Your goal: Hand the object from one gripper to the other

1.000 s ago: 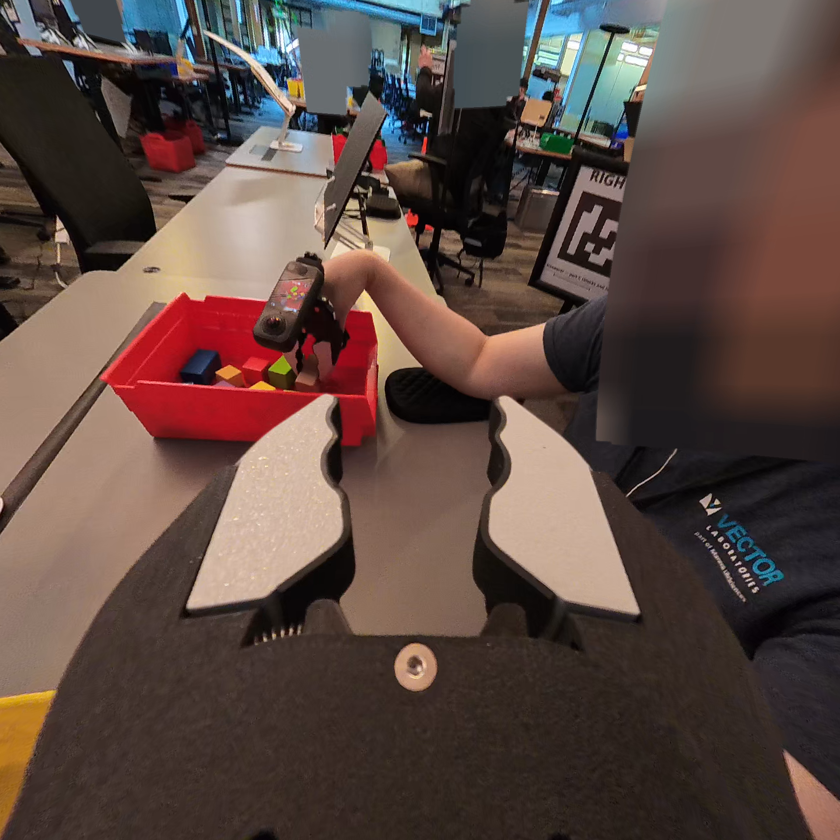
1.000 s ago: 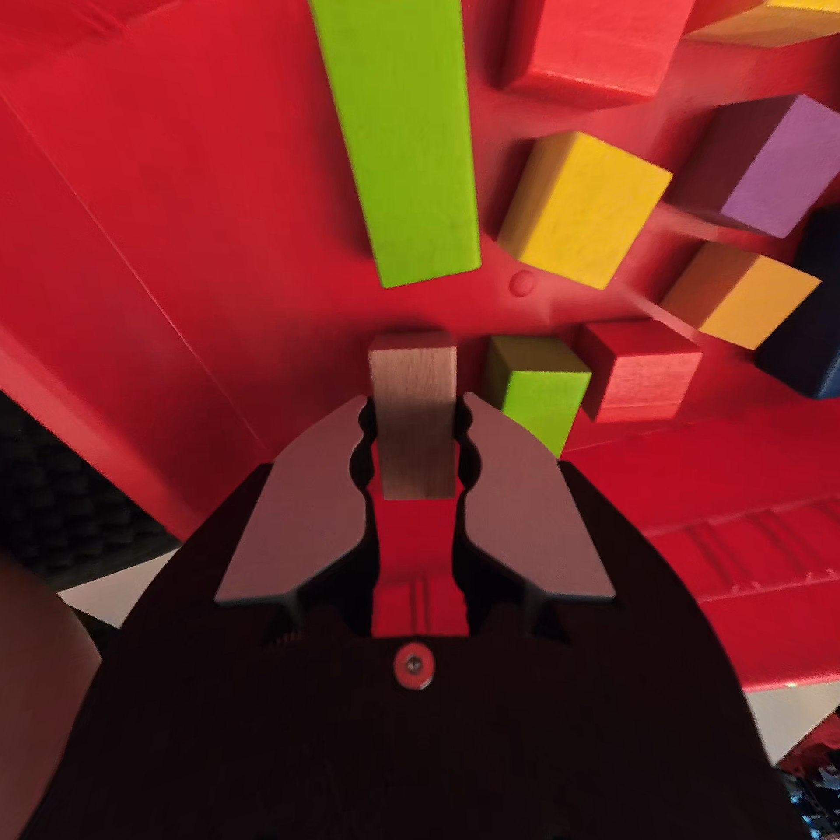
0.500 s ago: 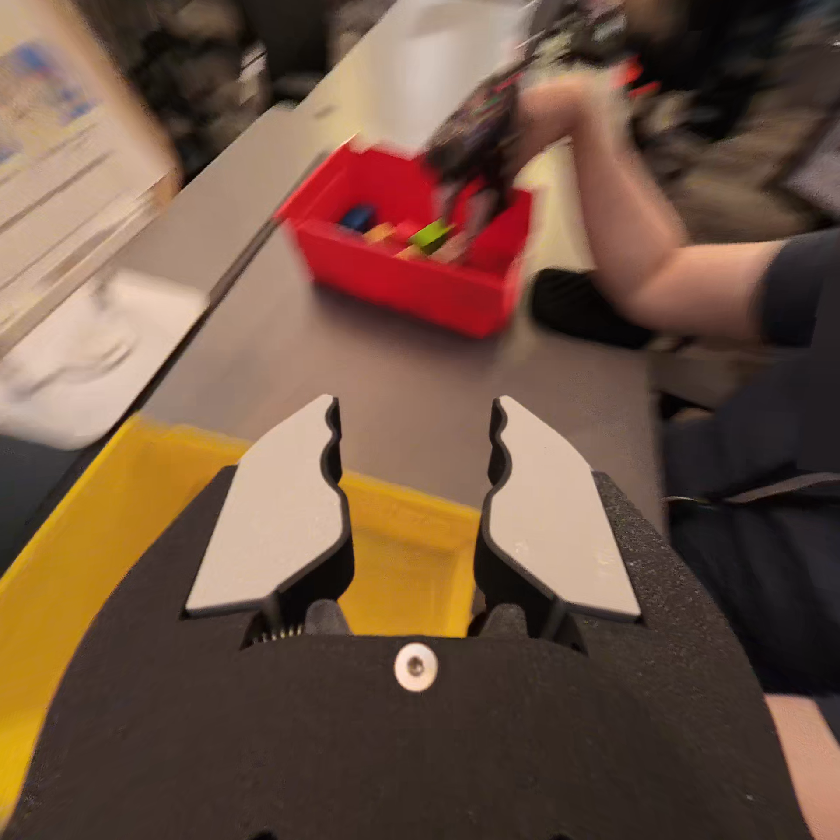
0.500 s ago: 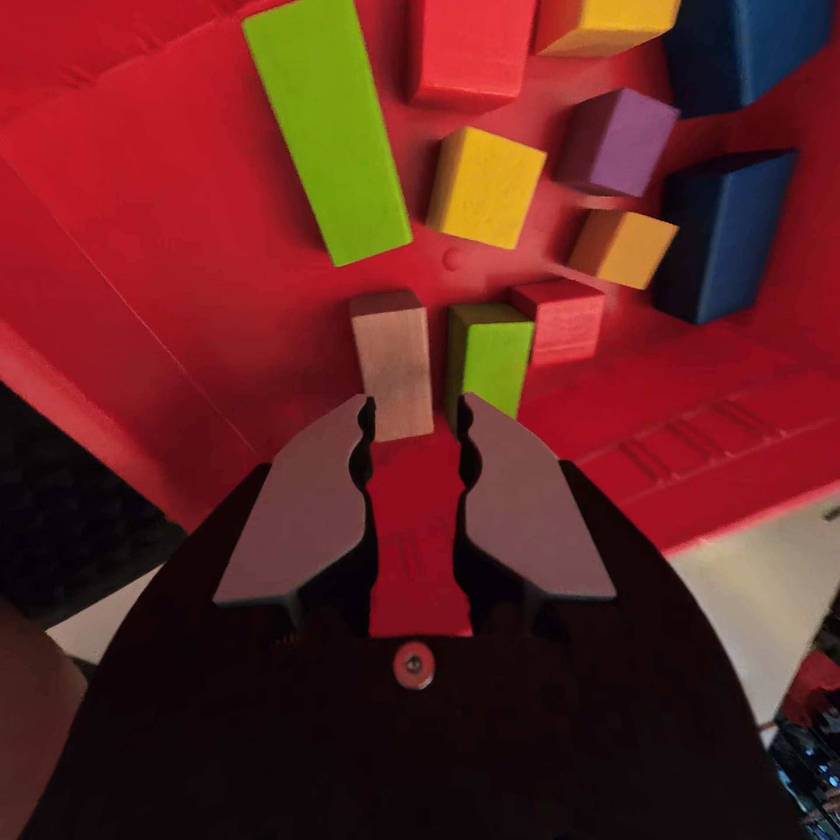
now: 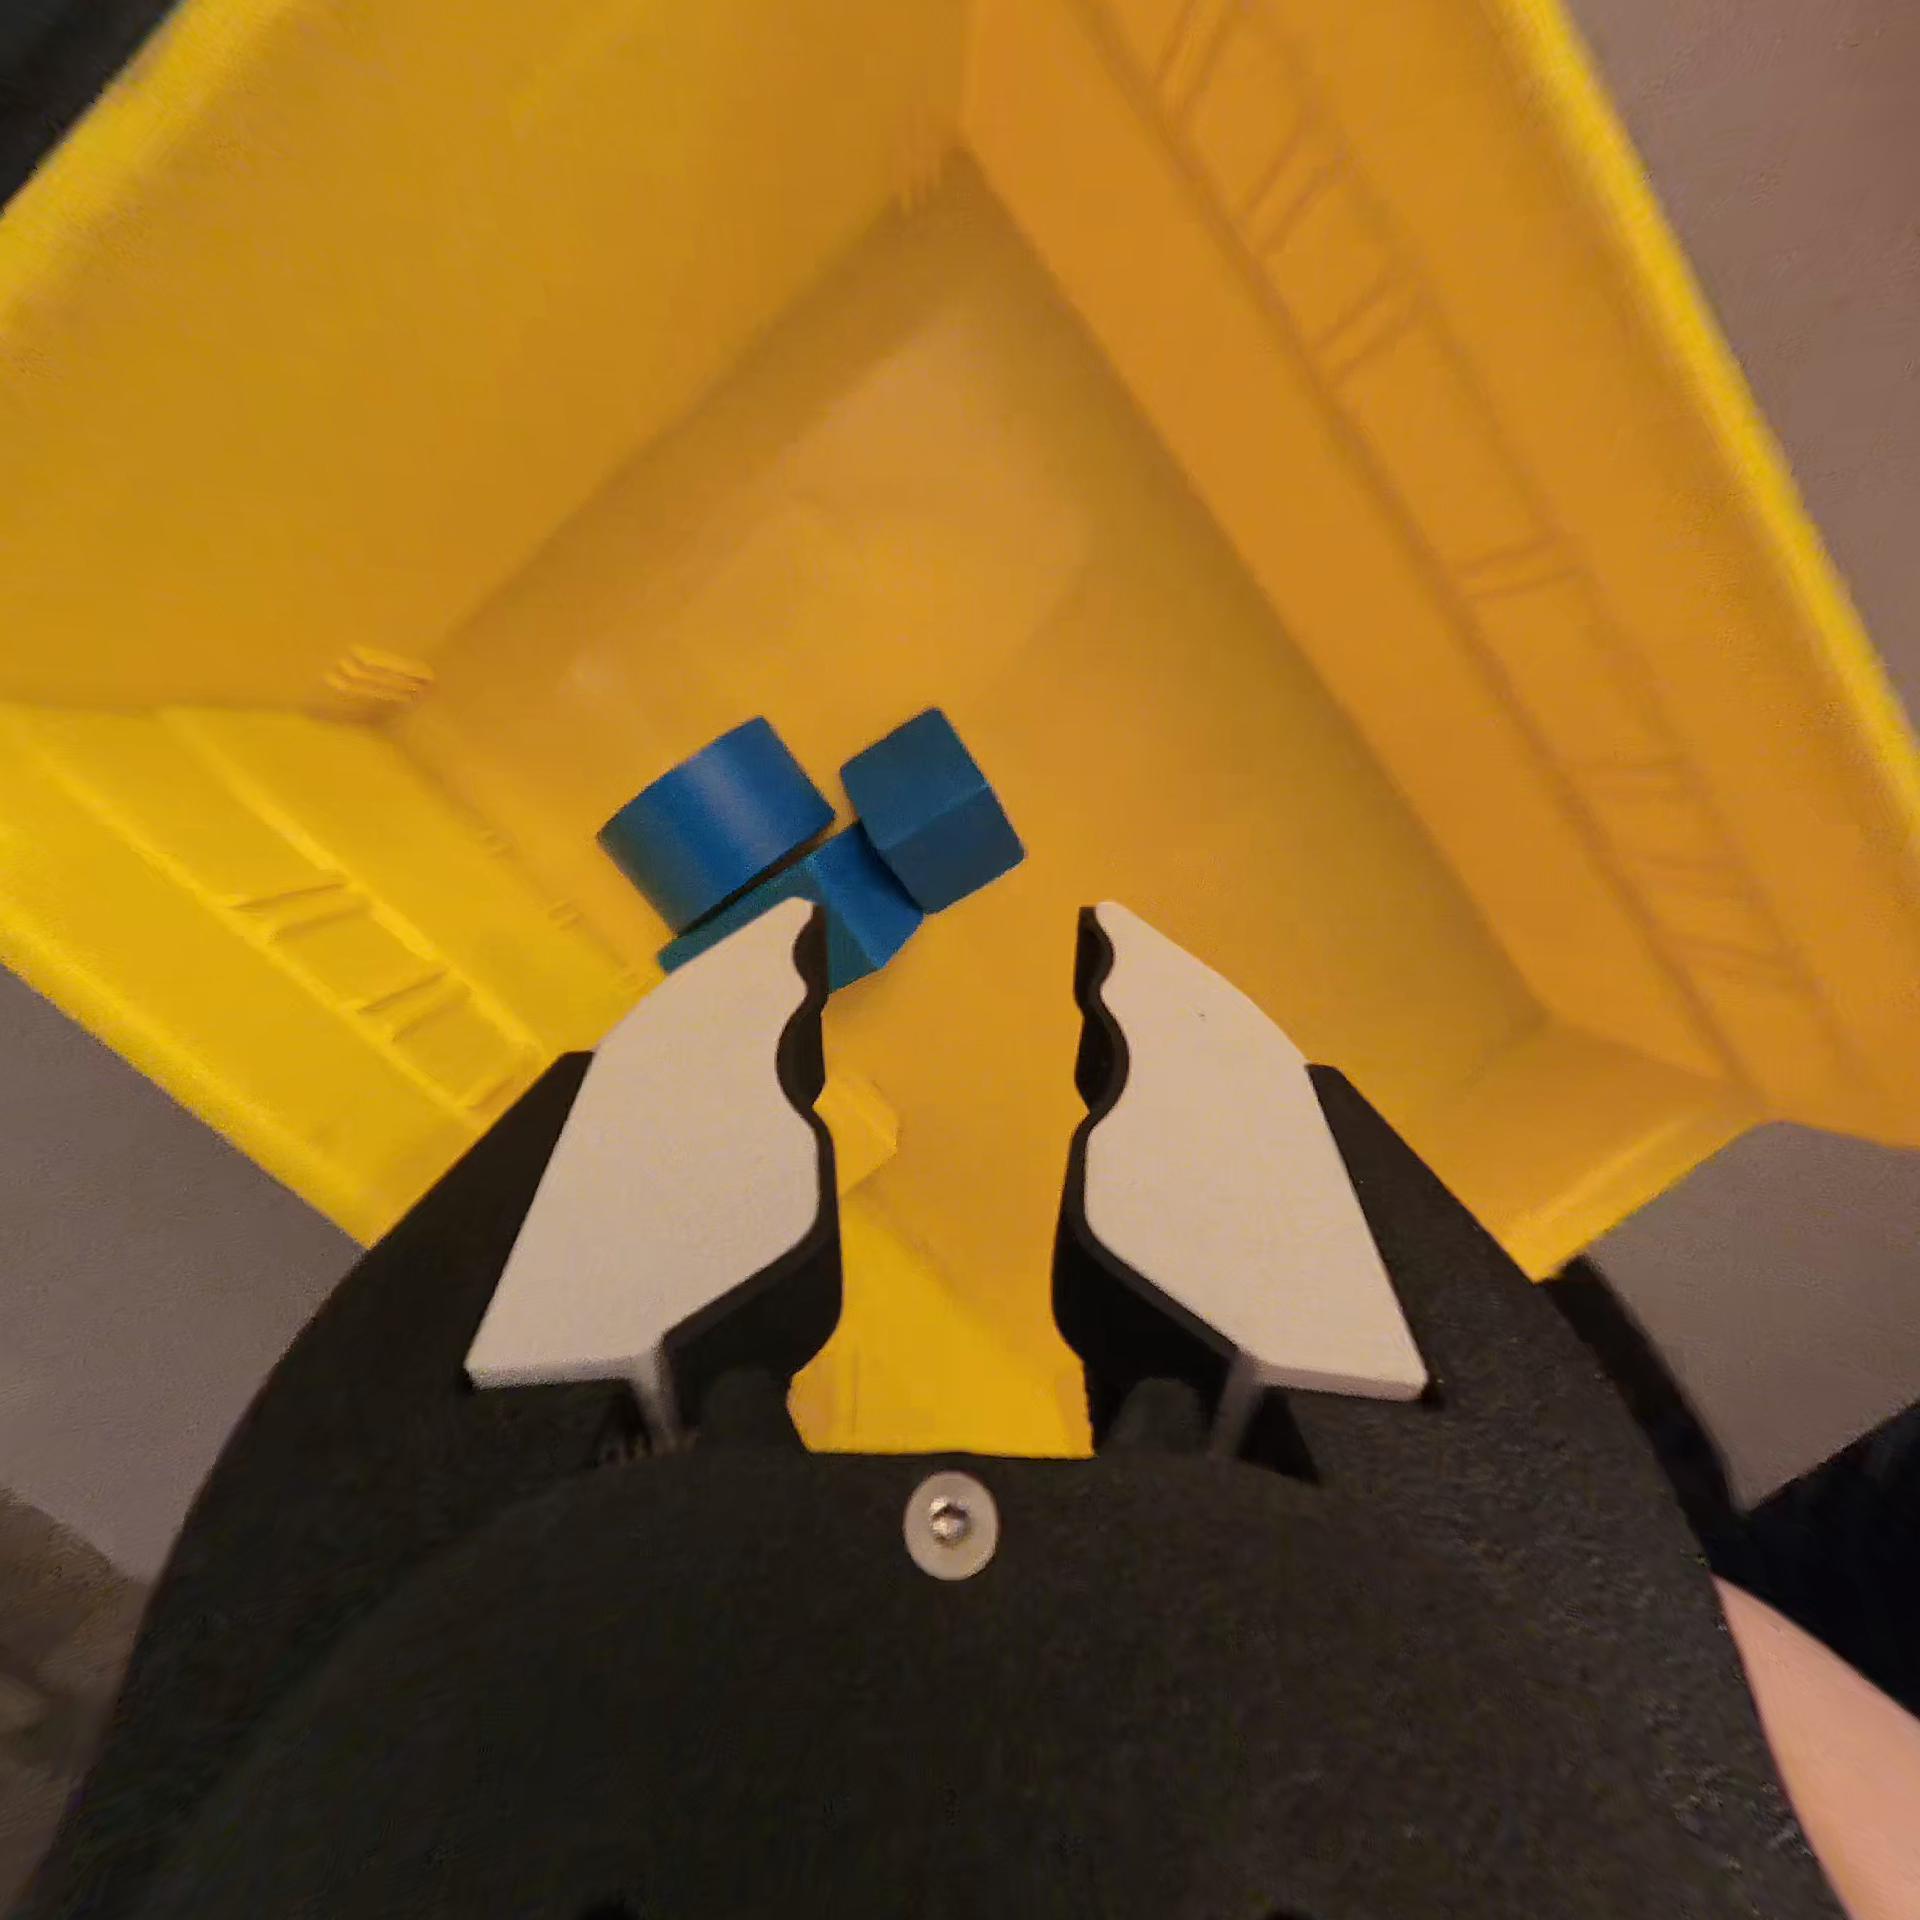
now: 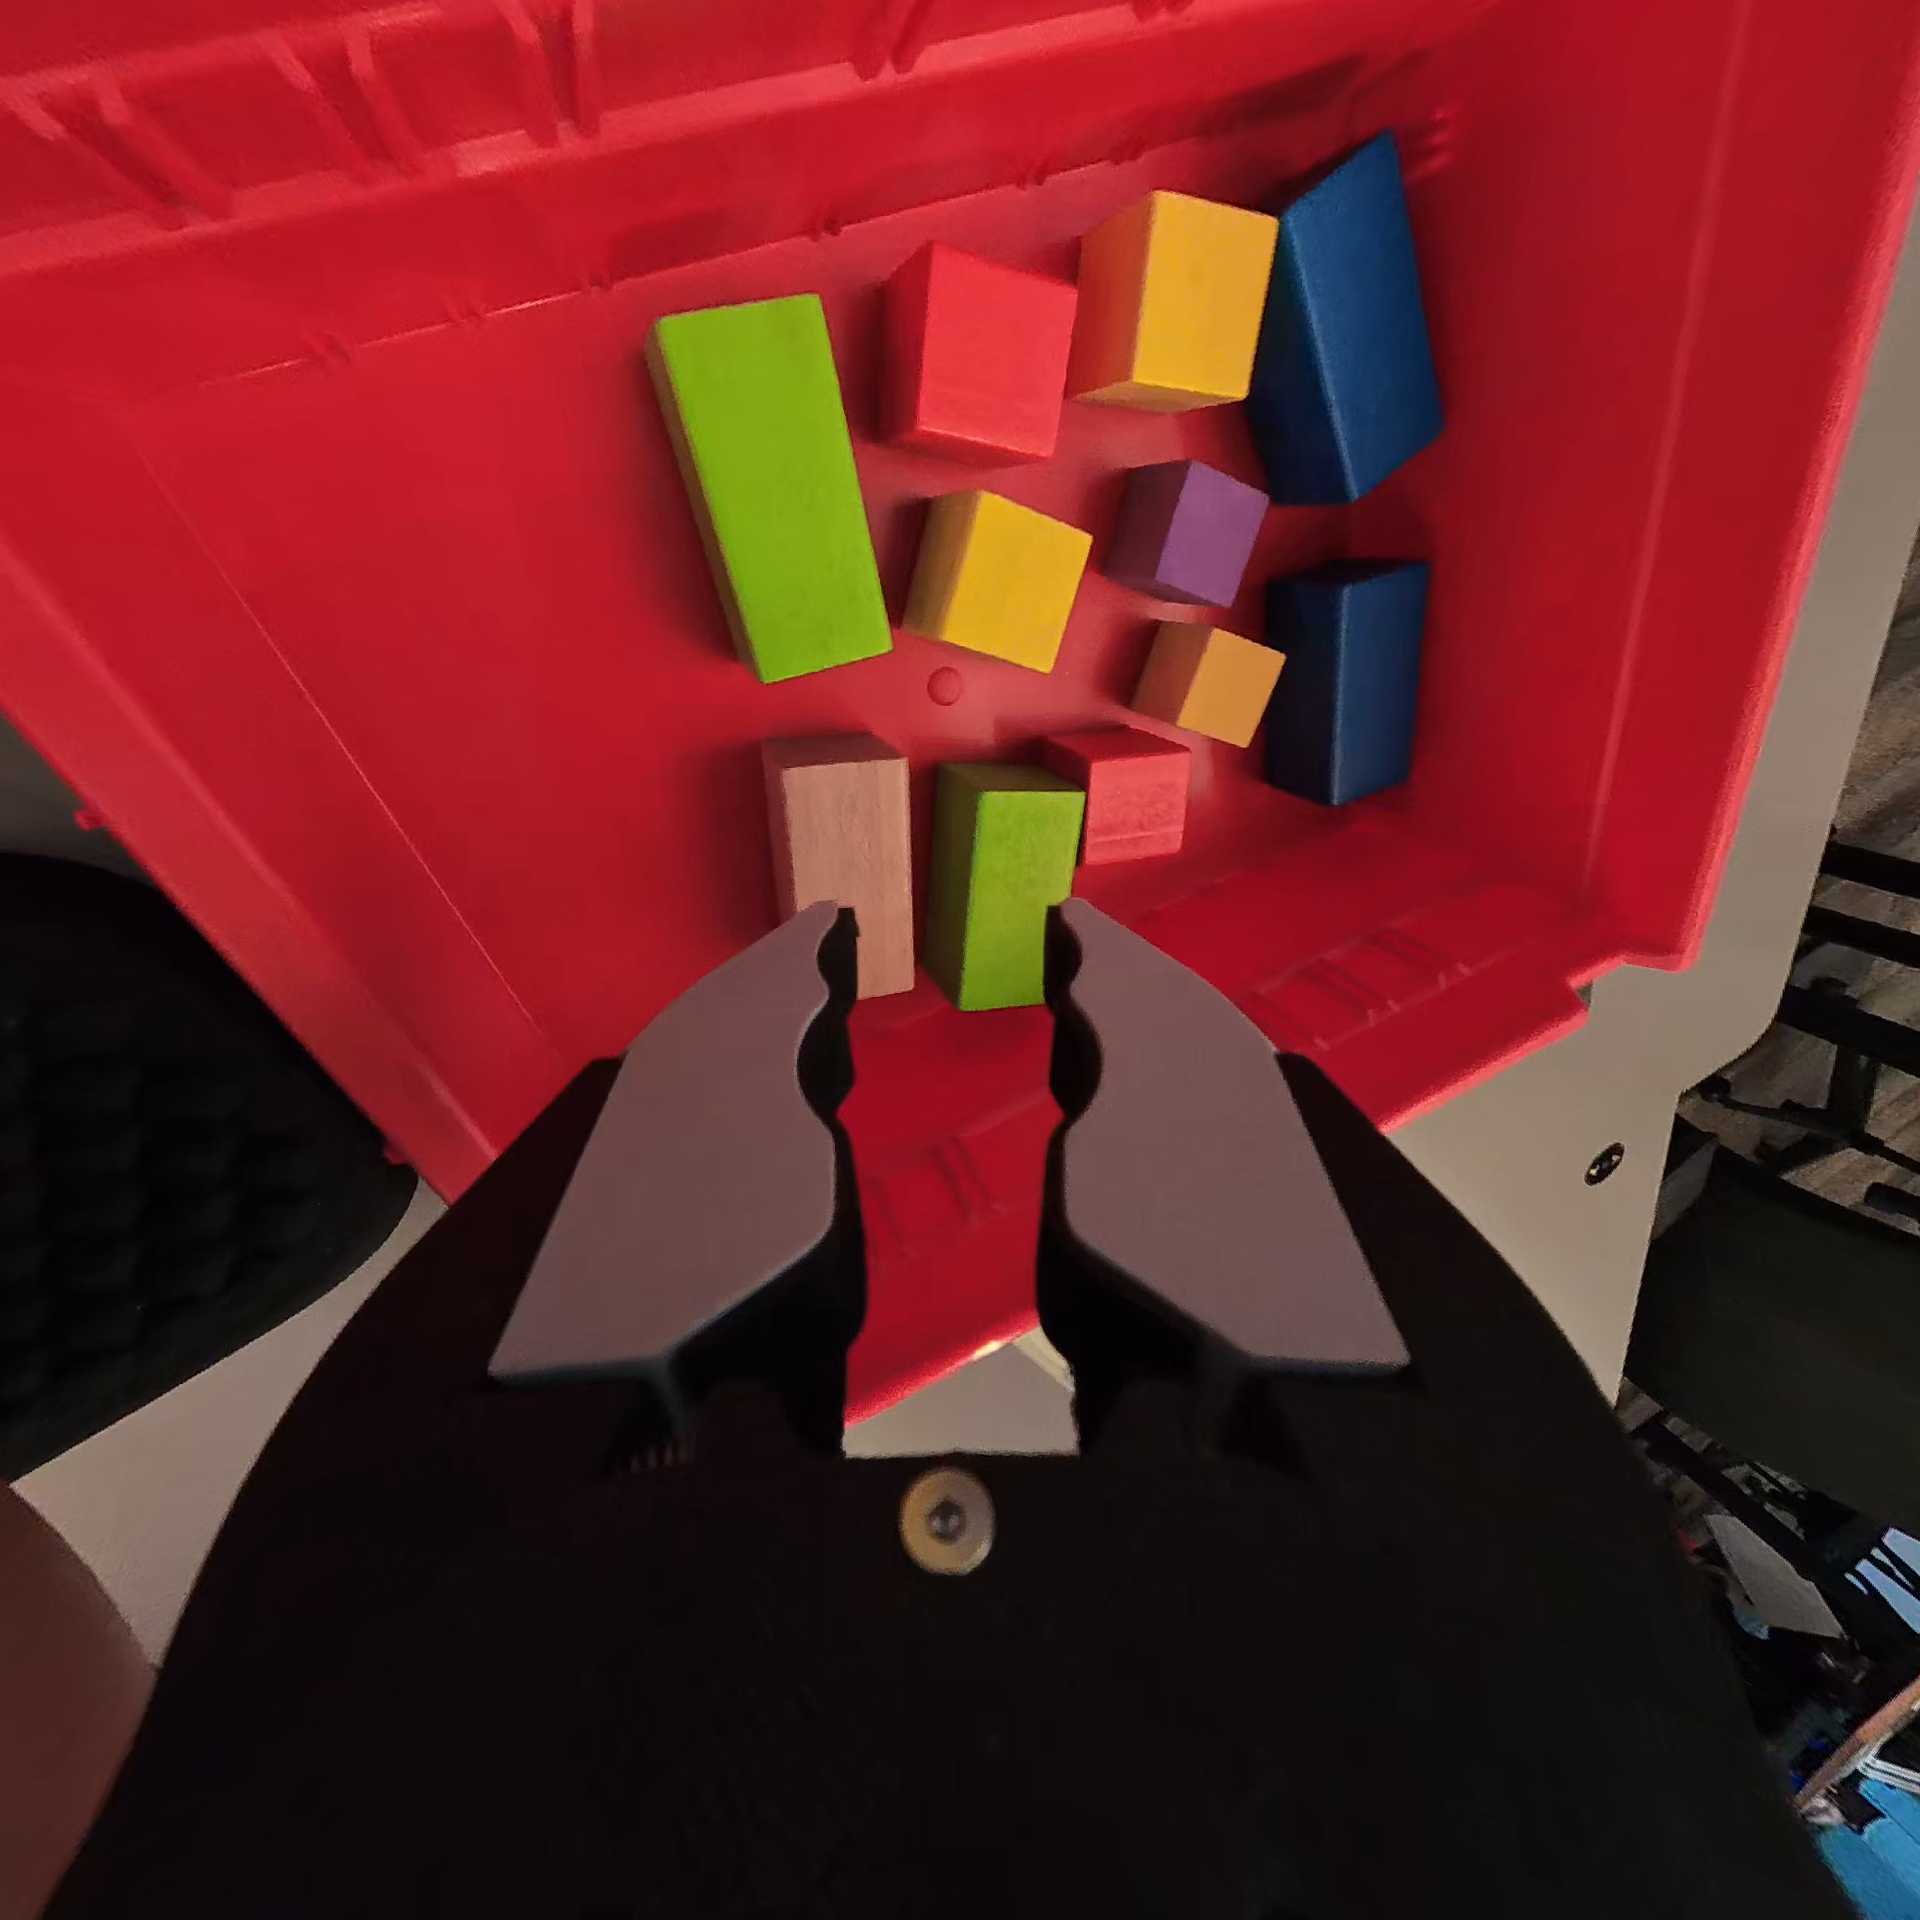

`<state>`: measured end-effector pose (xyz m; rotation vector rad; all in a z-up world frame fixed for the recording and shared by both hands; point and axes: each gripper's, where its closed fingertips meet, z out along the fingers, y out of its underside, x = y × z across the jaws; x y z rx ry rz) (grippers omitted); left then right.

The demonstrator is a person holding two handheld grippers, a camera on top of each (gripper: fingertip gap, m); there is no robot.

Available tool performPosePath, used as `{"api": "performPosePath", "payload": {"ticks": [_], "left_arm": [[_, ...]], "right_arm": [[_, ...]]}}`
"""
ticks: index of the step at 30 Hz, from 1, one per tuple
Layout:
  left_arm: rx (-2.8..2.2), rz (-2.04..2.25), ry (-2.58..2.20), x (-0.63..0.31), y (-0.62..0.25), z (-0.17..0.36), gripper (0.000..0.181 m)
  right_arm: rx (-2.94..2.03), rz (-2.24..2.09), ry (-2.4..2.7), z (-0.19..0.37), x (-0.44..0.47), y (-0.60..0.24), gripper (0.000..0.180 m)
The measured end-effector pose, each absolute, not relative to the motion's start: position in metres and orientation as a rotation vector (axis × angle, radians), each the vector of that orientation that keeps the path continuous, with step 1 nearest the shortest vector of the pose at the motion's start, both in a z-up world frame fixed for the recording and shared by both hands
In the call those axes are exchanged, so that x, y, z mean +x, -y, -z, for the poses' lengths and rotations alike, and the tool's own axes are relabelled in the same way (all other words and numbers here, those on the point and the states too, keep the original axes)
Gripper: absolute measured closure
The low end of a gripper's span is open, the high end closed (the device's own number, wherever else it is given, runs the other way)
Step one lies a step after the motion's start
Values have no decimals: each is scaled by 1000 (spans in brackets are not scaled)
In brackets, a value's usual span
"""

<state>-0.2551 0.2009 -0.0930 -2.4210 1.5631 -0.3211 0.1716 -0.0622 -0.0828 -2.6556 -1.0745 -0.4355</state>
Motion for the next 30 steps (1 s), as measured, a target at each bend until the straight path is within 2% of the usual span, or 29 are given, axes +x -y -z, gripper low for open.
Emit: {"api": "performPosePath", "payload": {"ticks": [5,7,16,21,27,30], "left_arm": [[-2411,121,-1671,-268,-205,110,126],[-2443,25,-1672,-273,-209,117,130],[-2820,-108,-1360,-292,-194,122,131],[-2997,-166,-1122,-295,-184,128,119],[-3051,-300,-1111,-304,-182,138,114],[-3055,-302,-1150,-301,-177,139,105]], "right_arm": [[-2685,386,1095,89,168,65,144],[-2682,387,1098,89,167,65,144],[-2691,374,1119,91,164,66,144],[-2705,370,1131,93,163,67,144],[-2717,365,1135,95,162,69,144],[-2725,369,1146,96,161,69,144]]}}
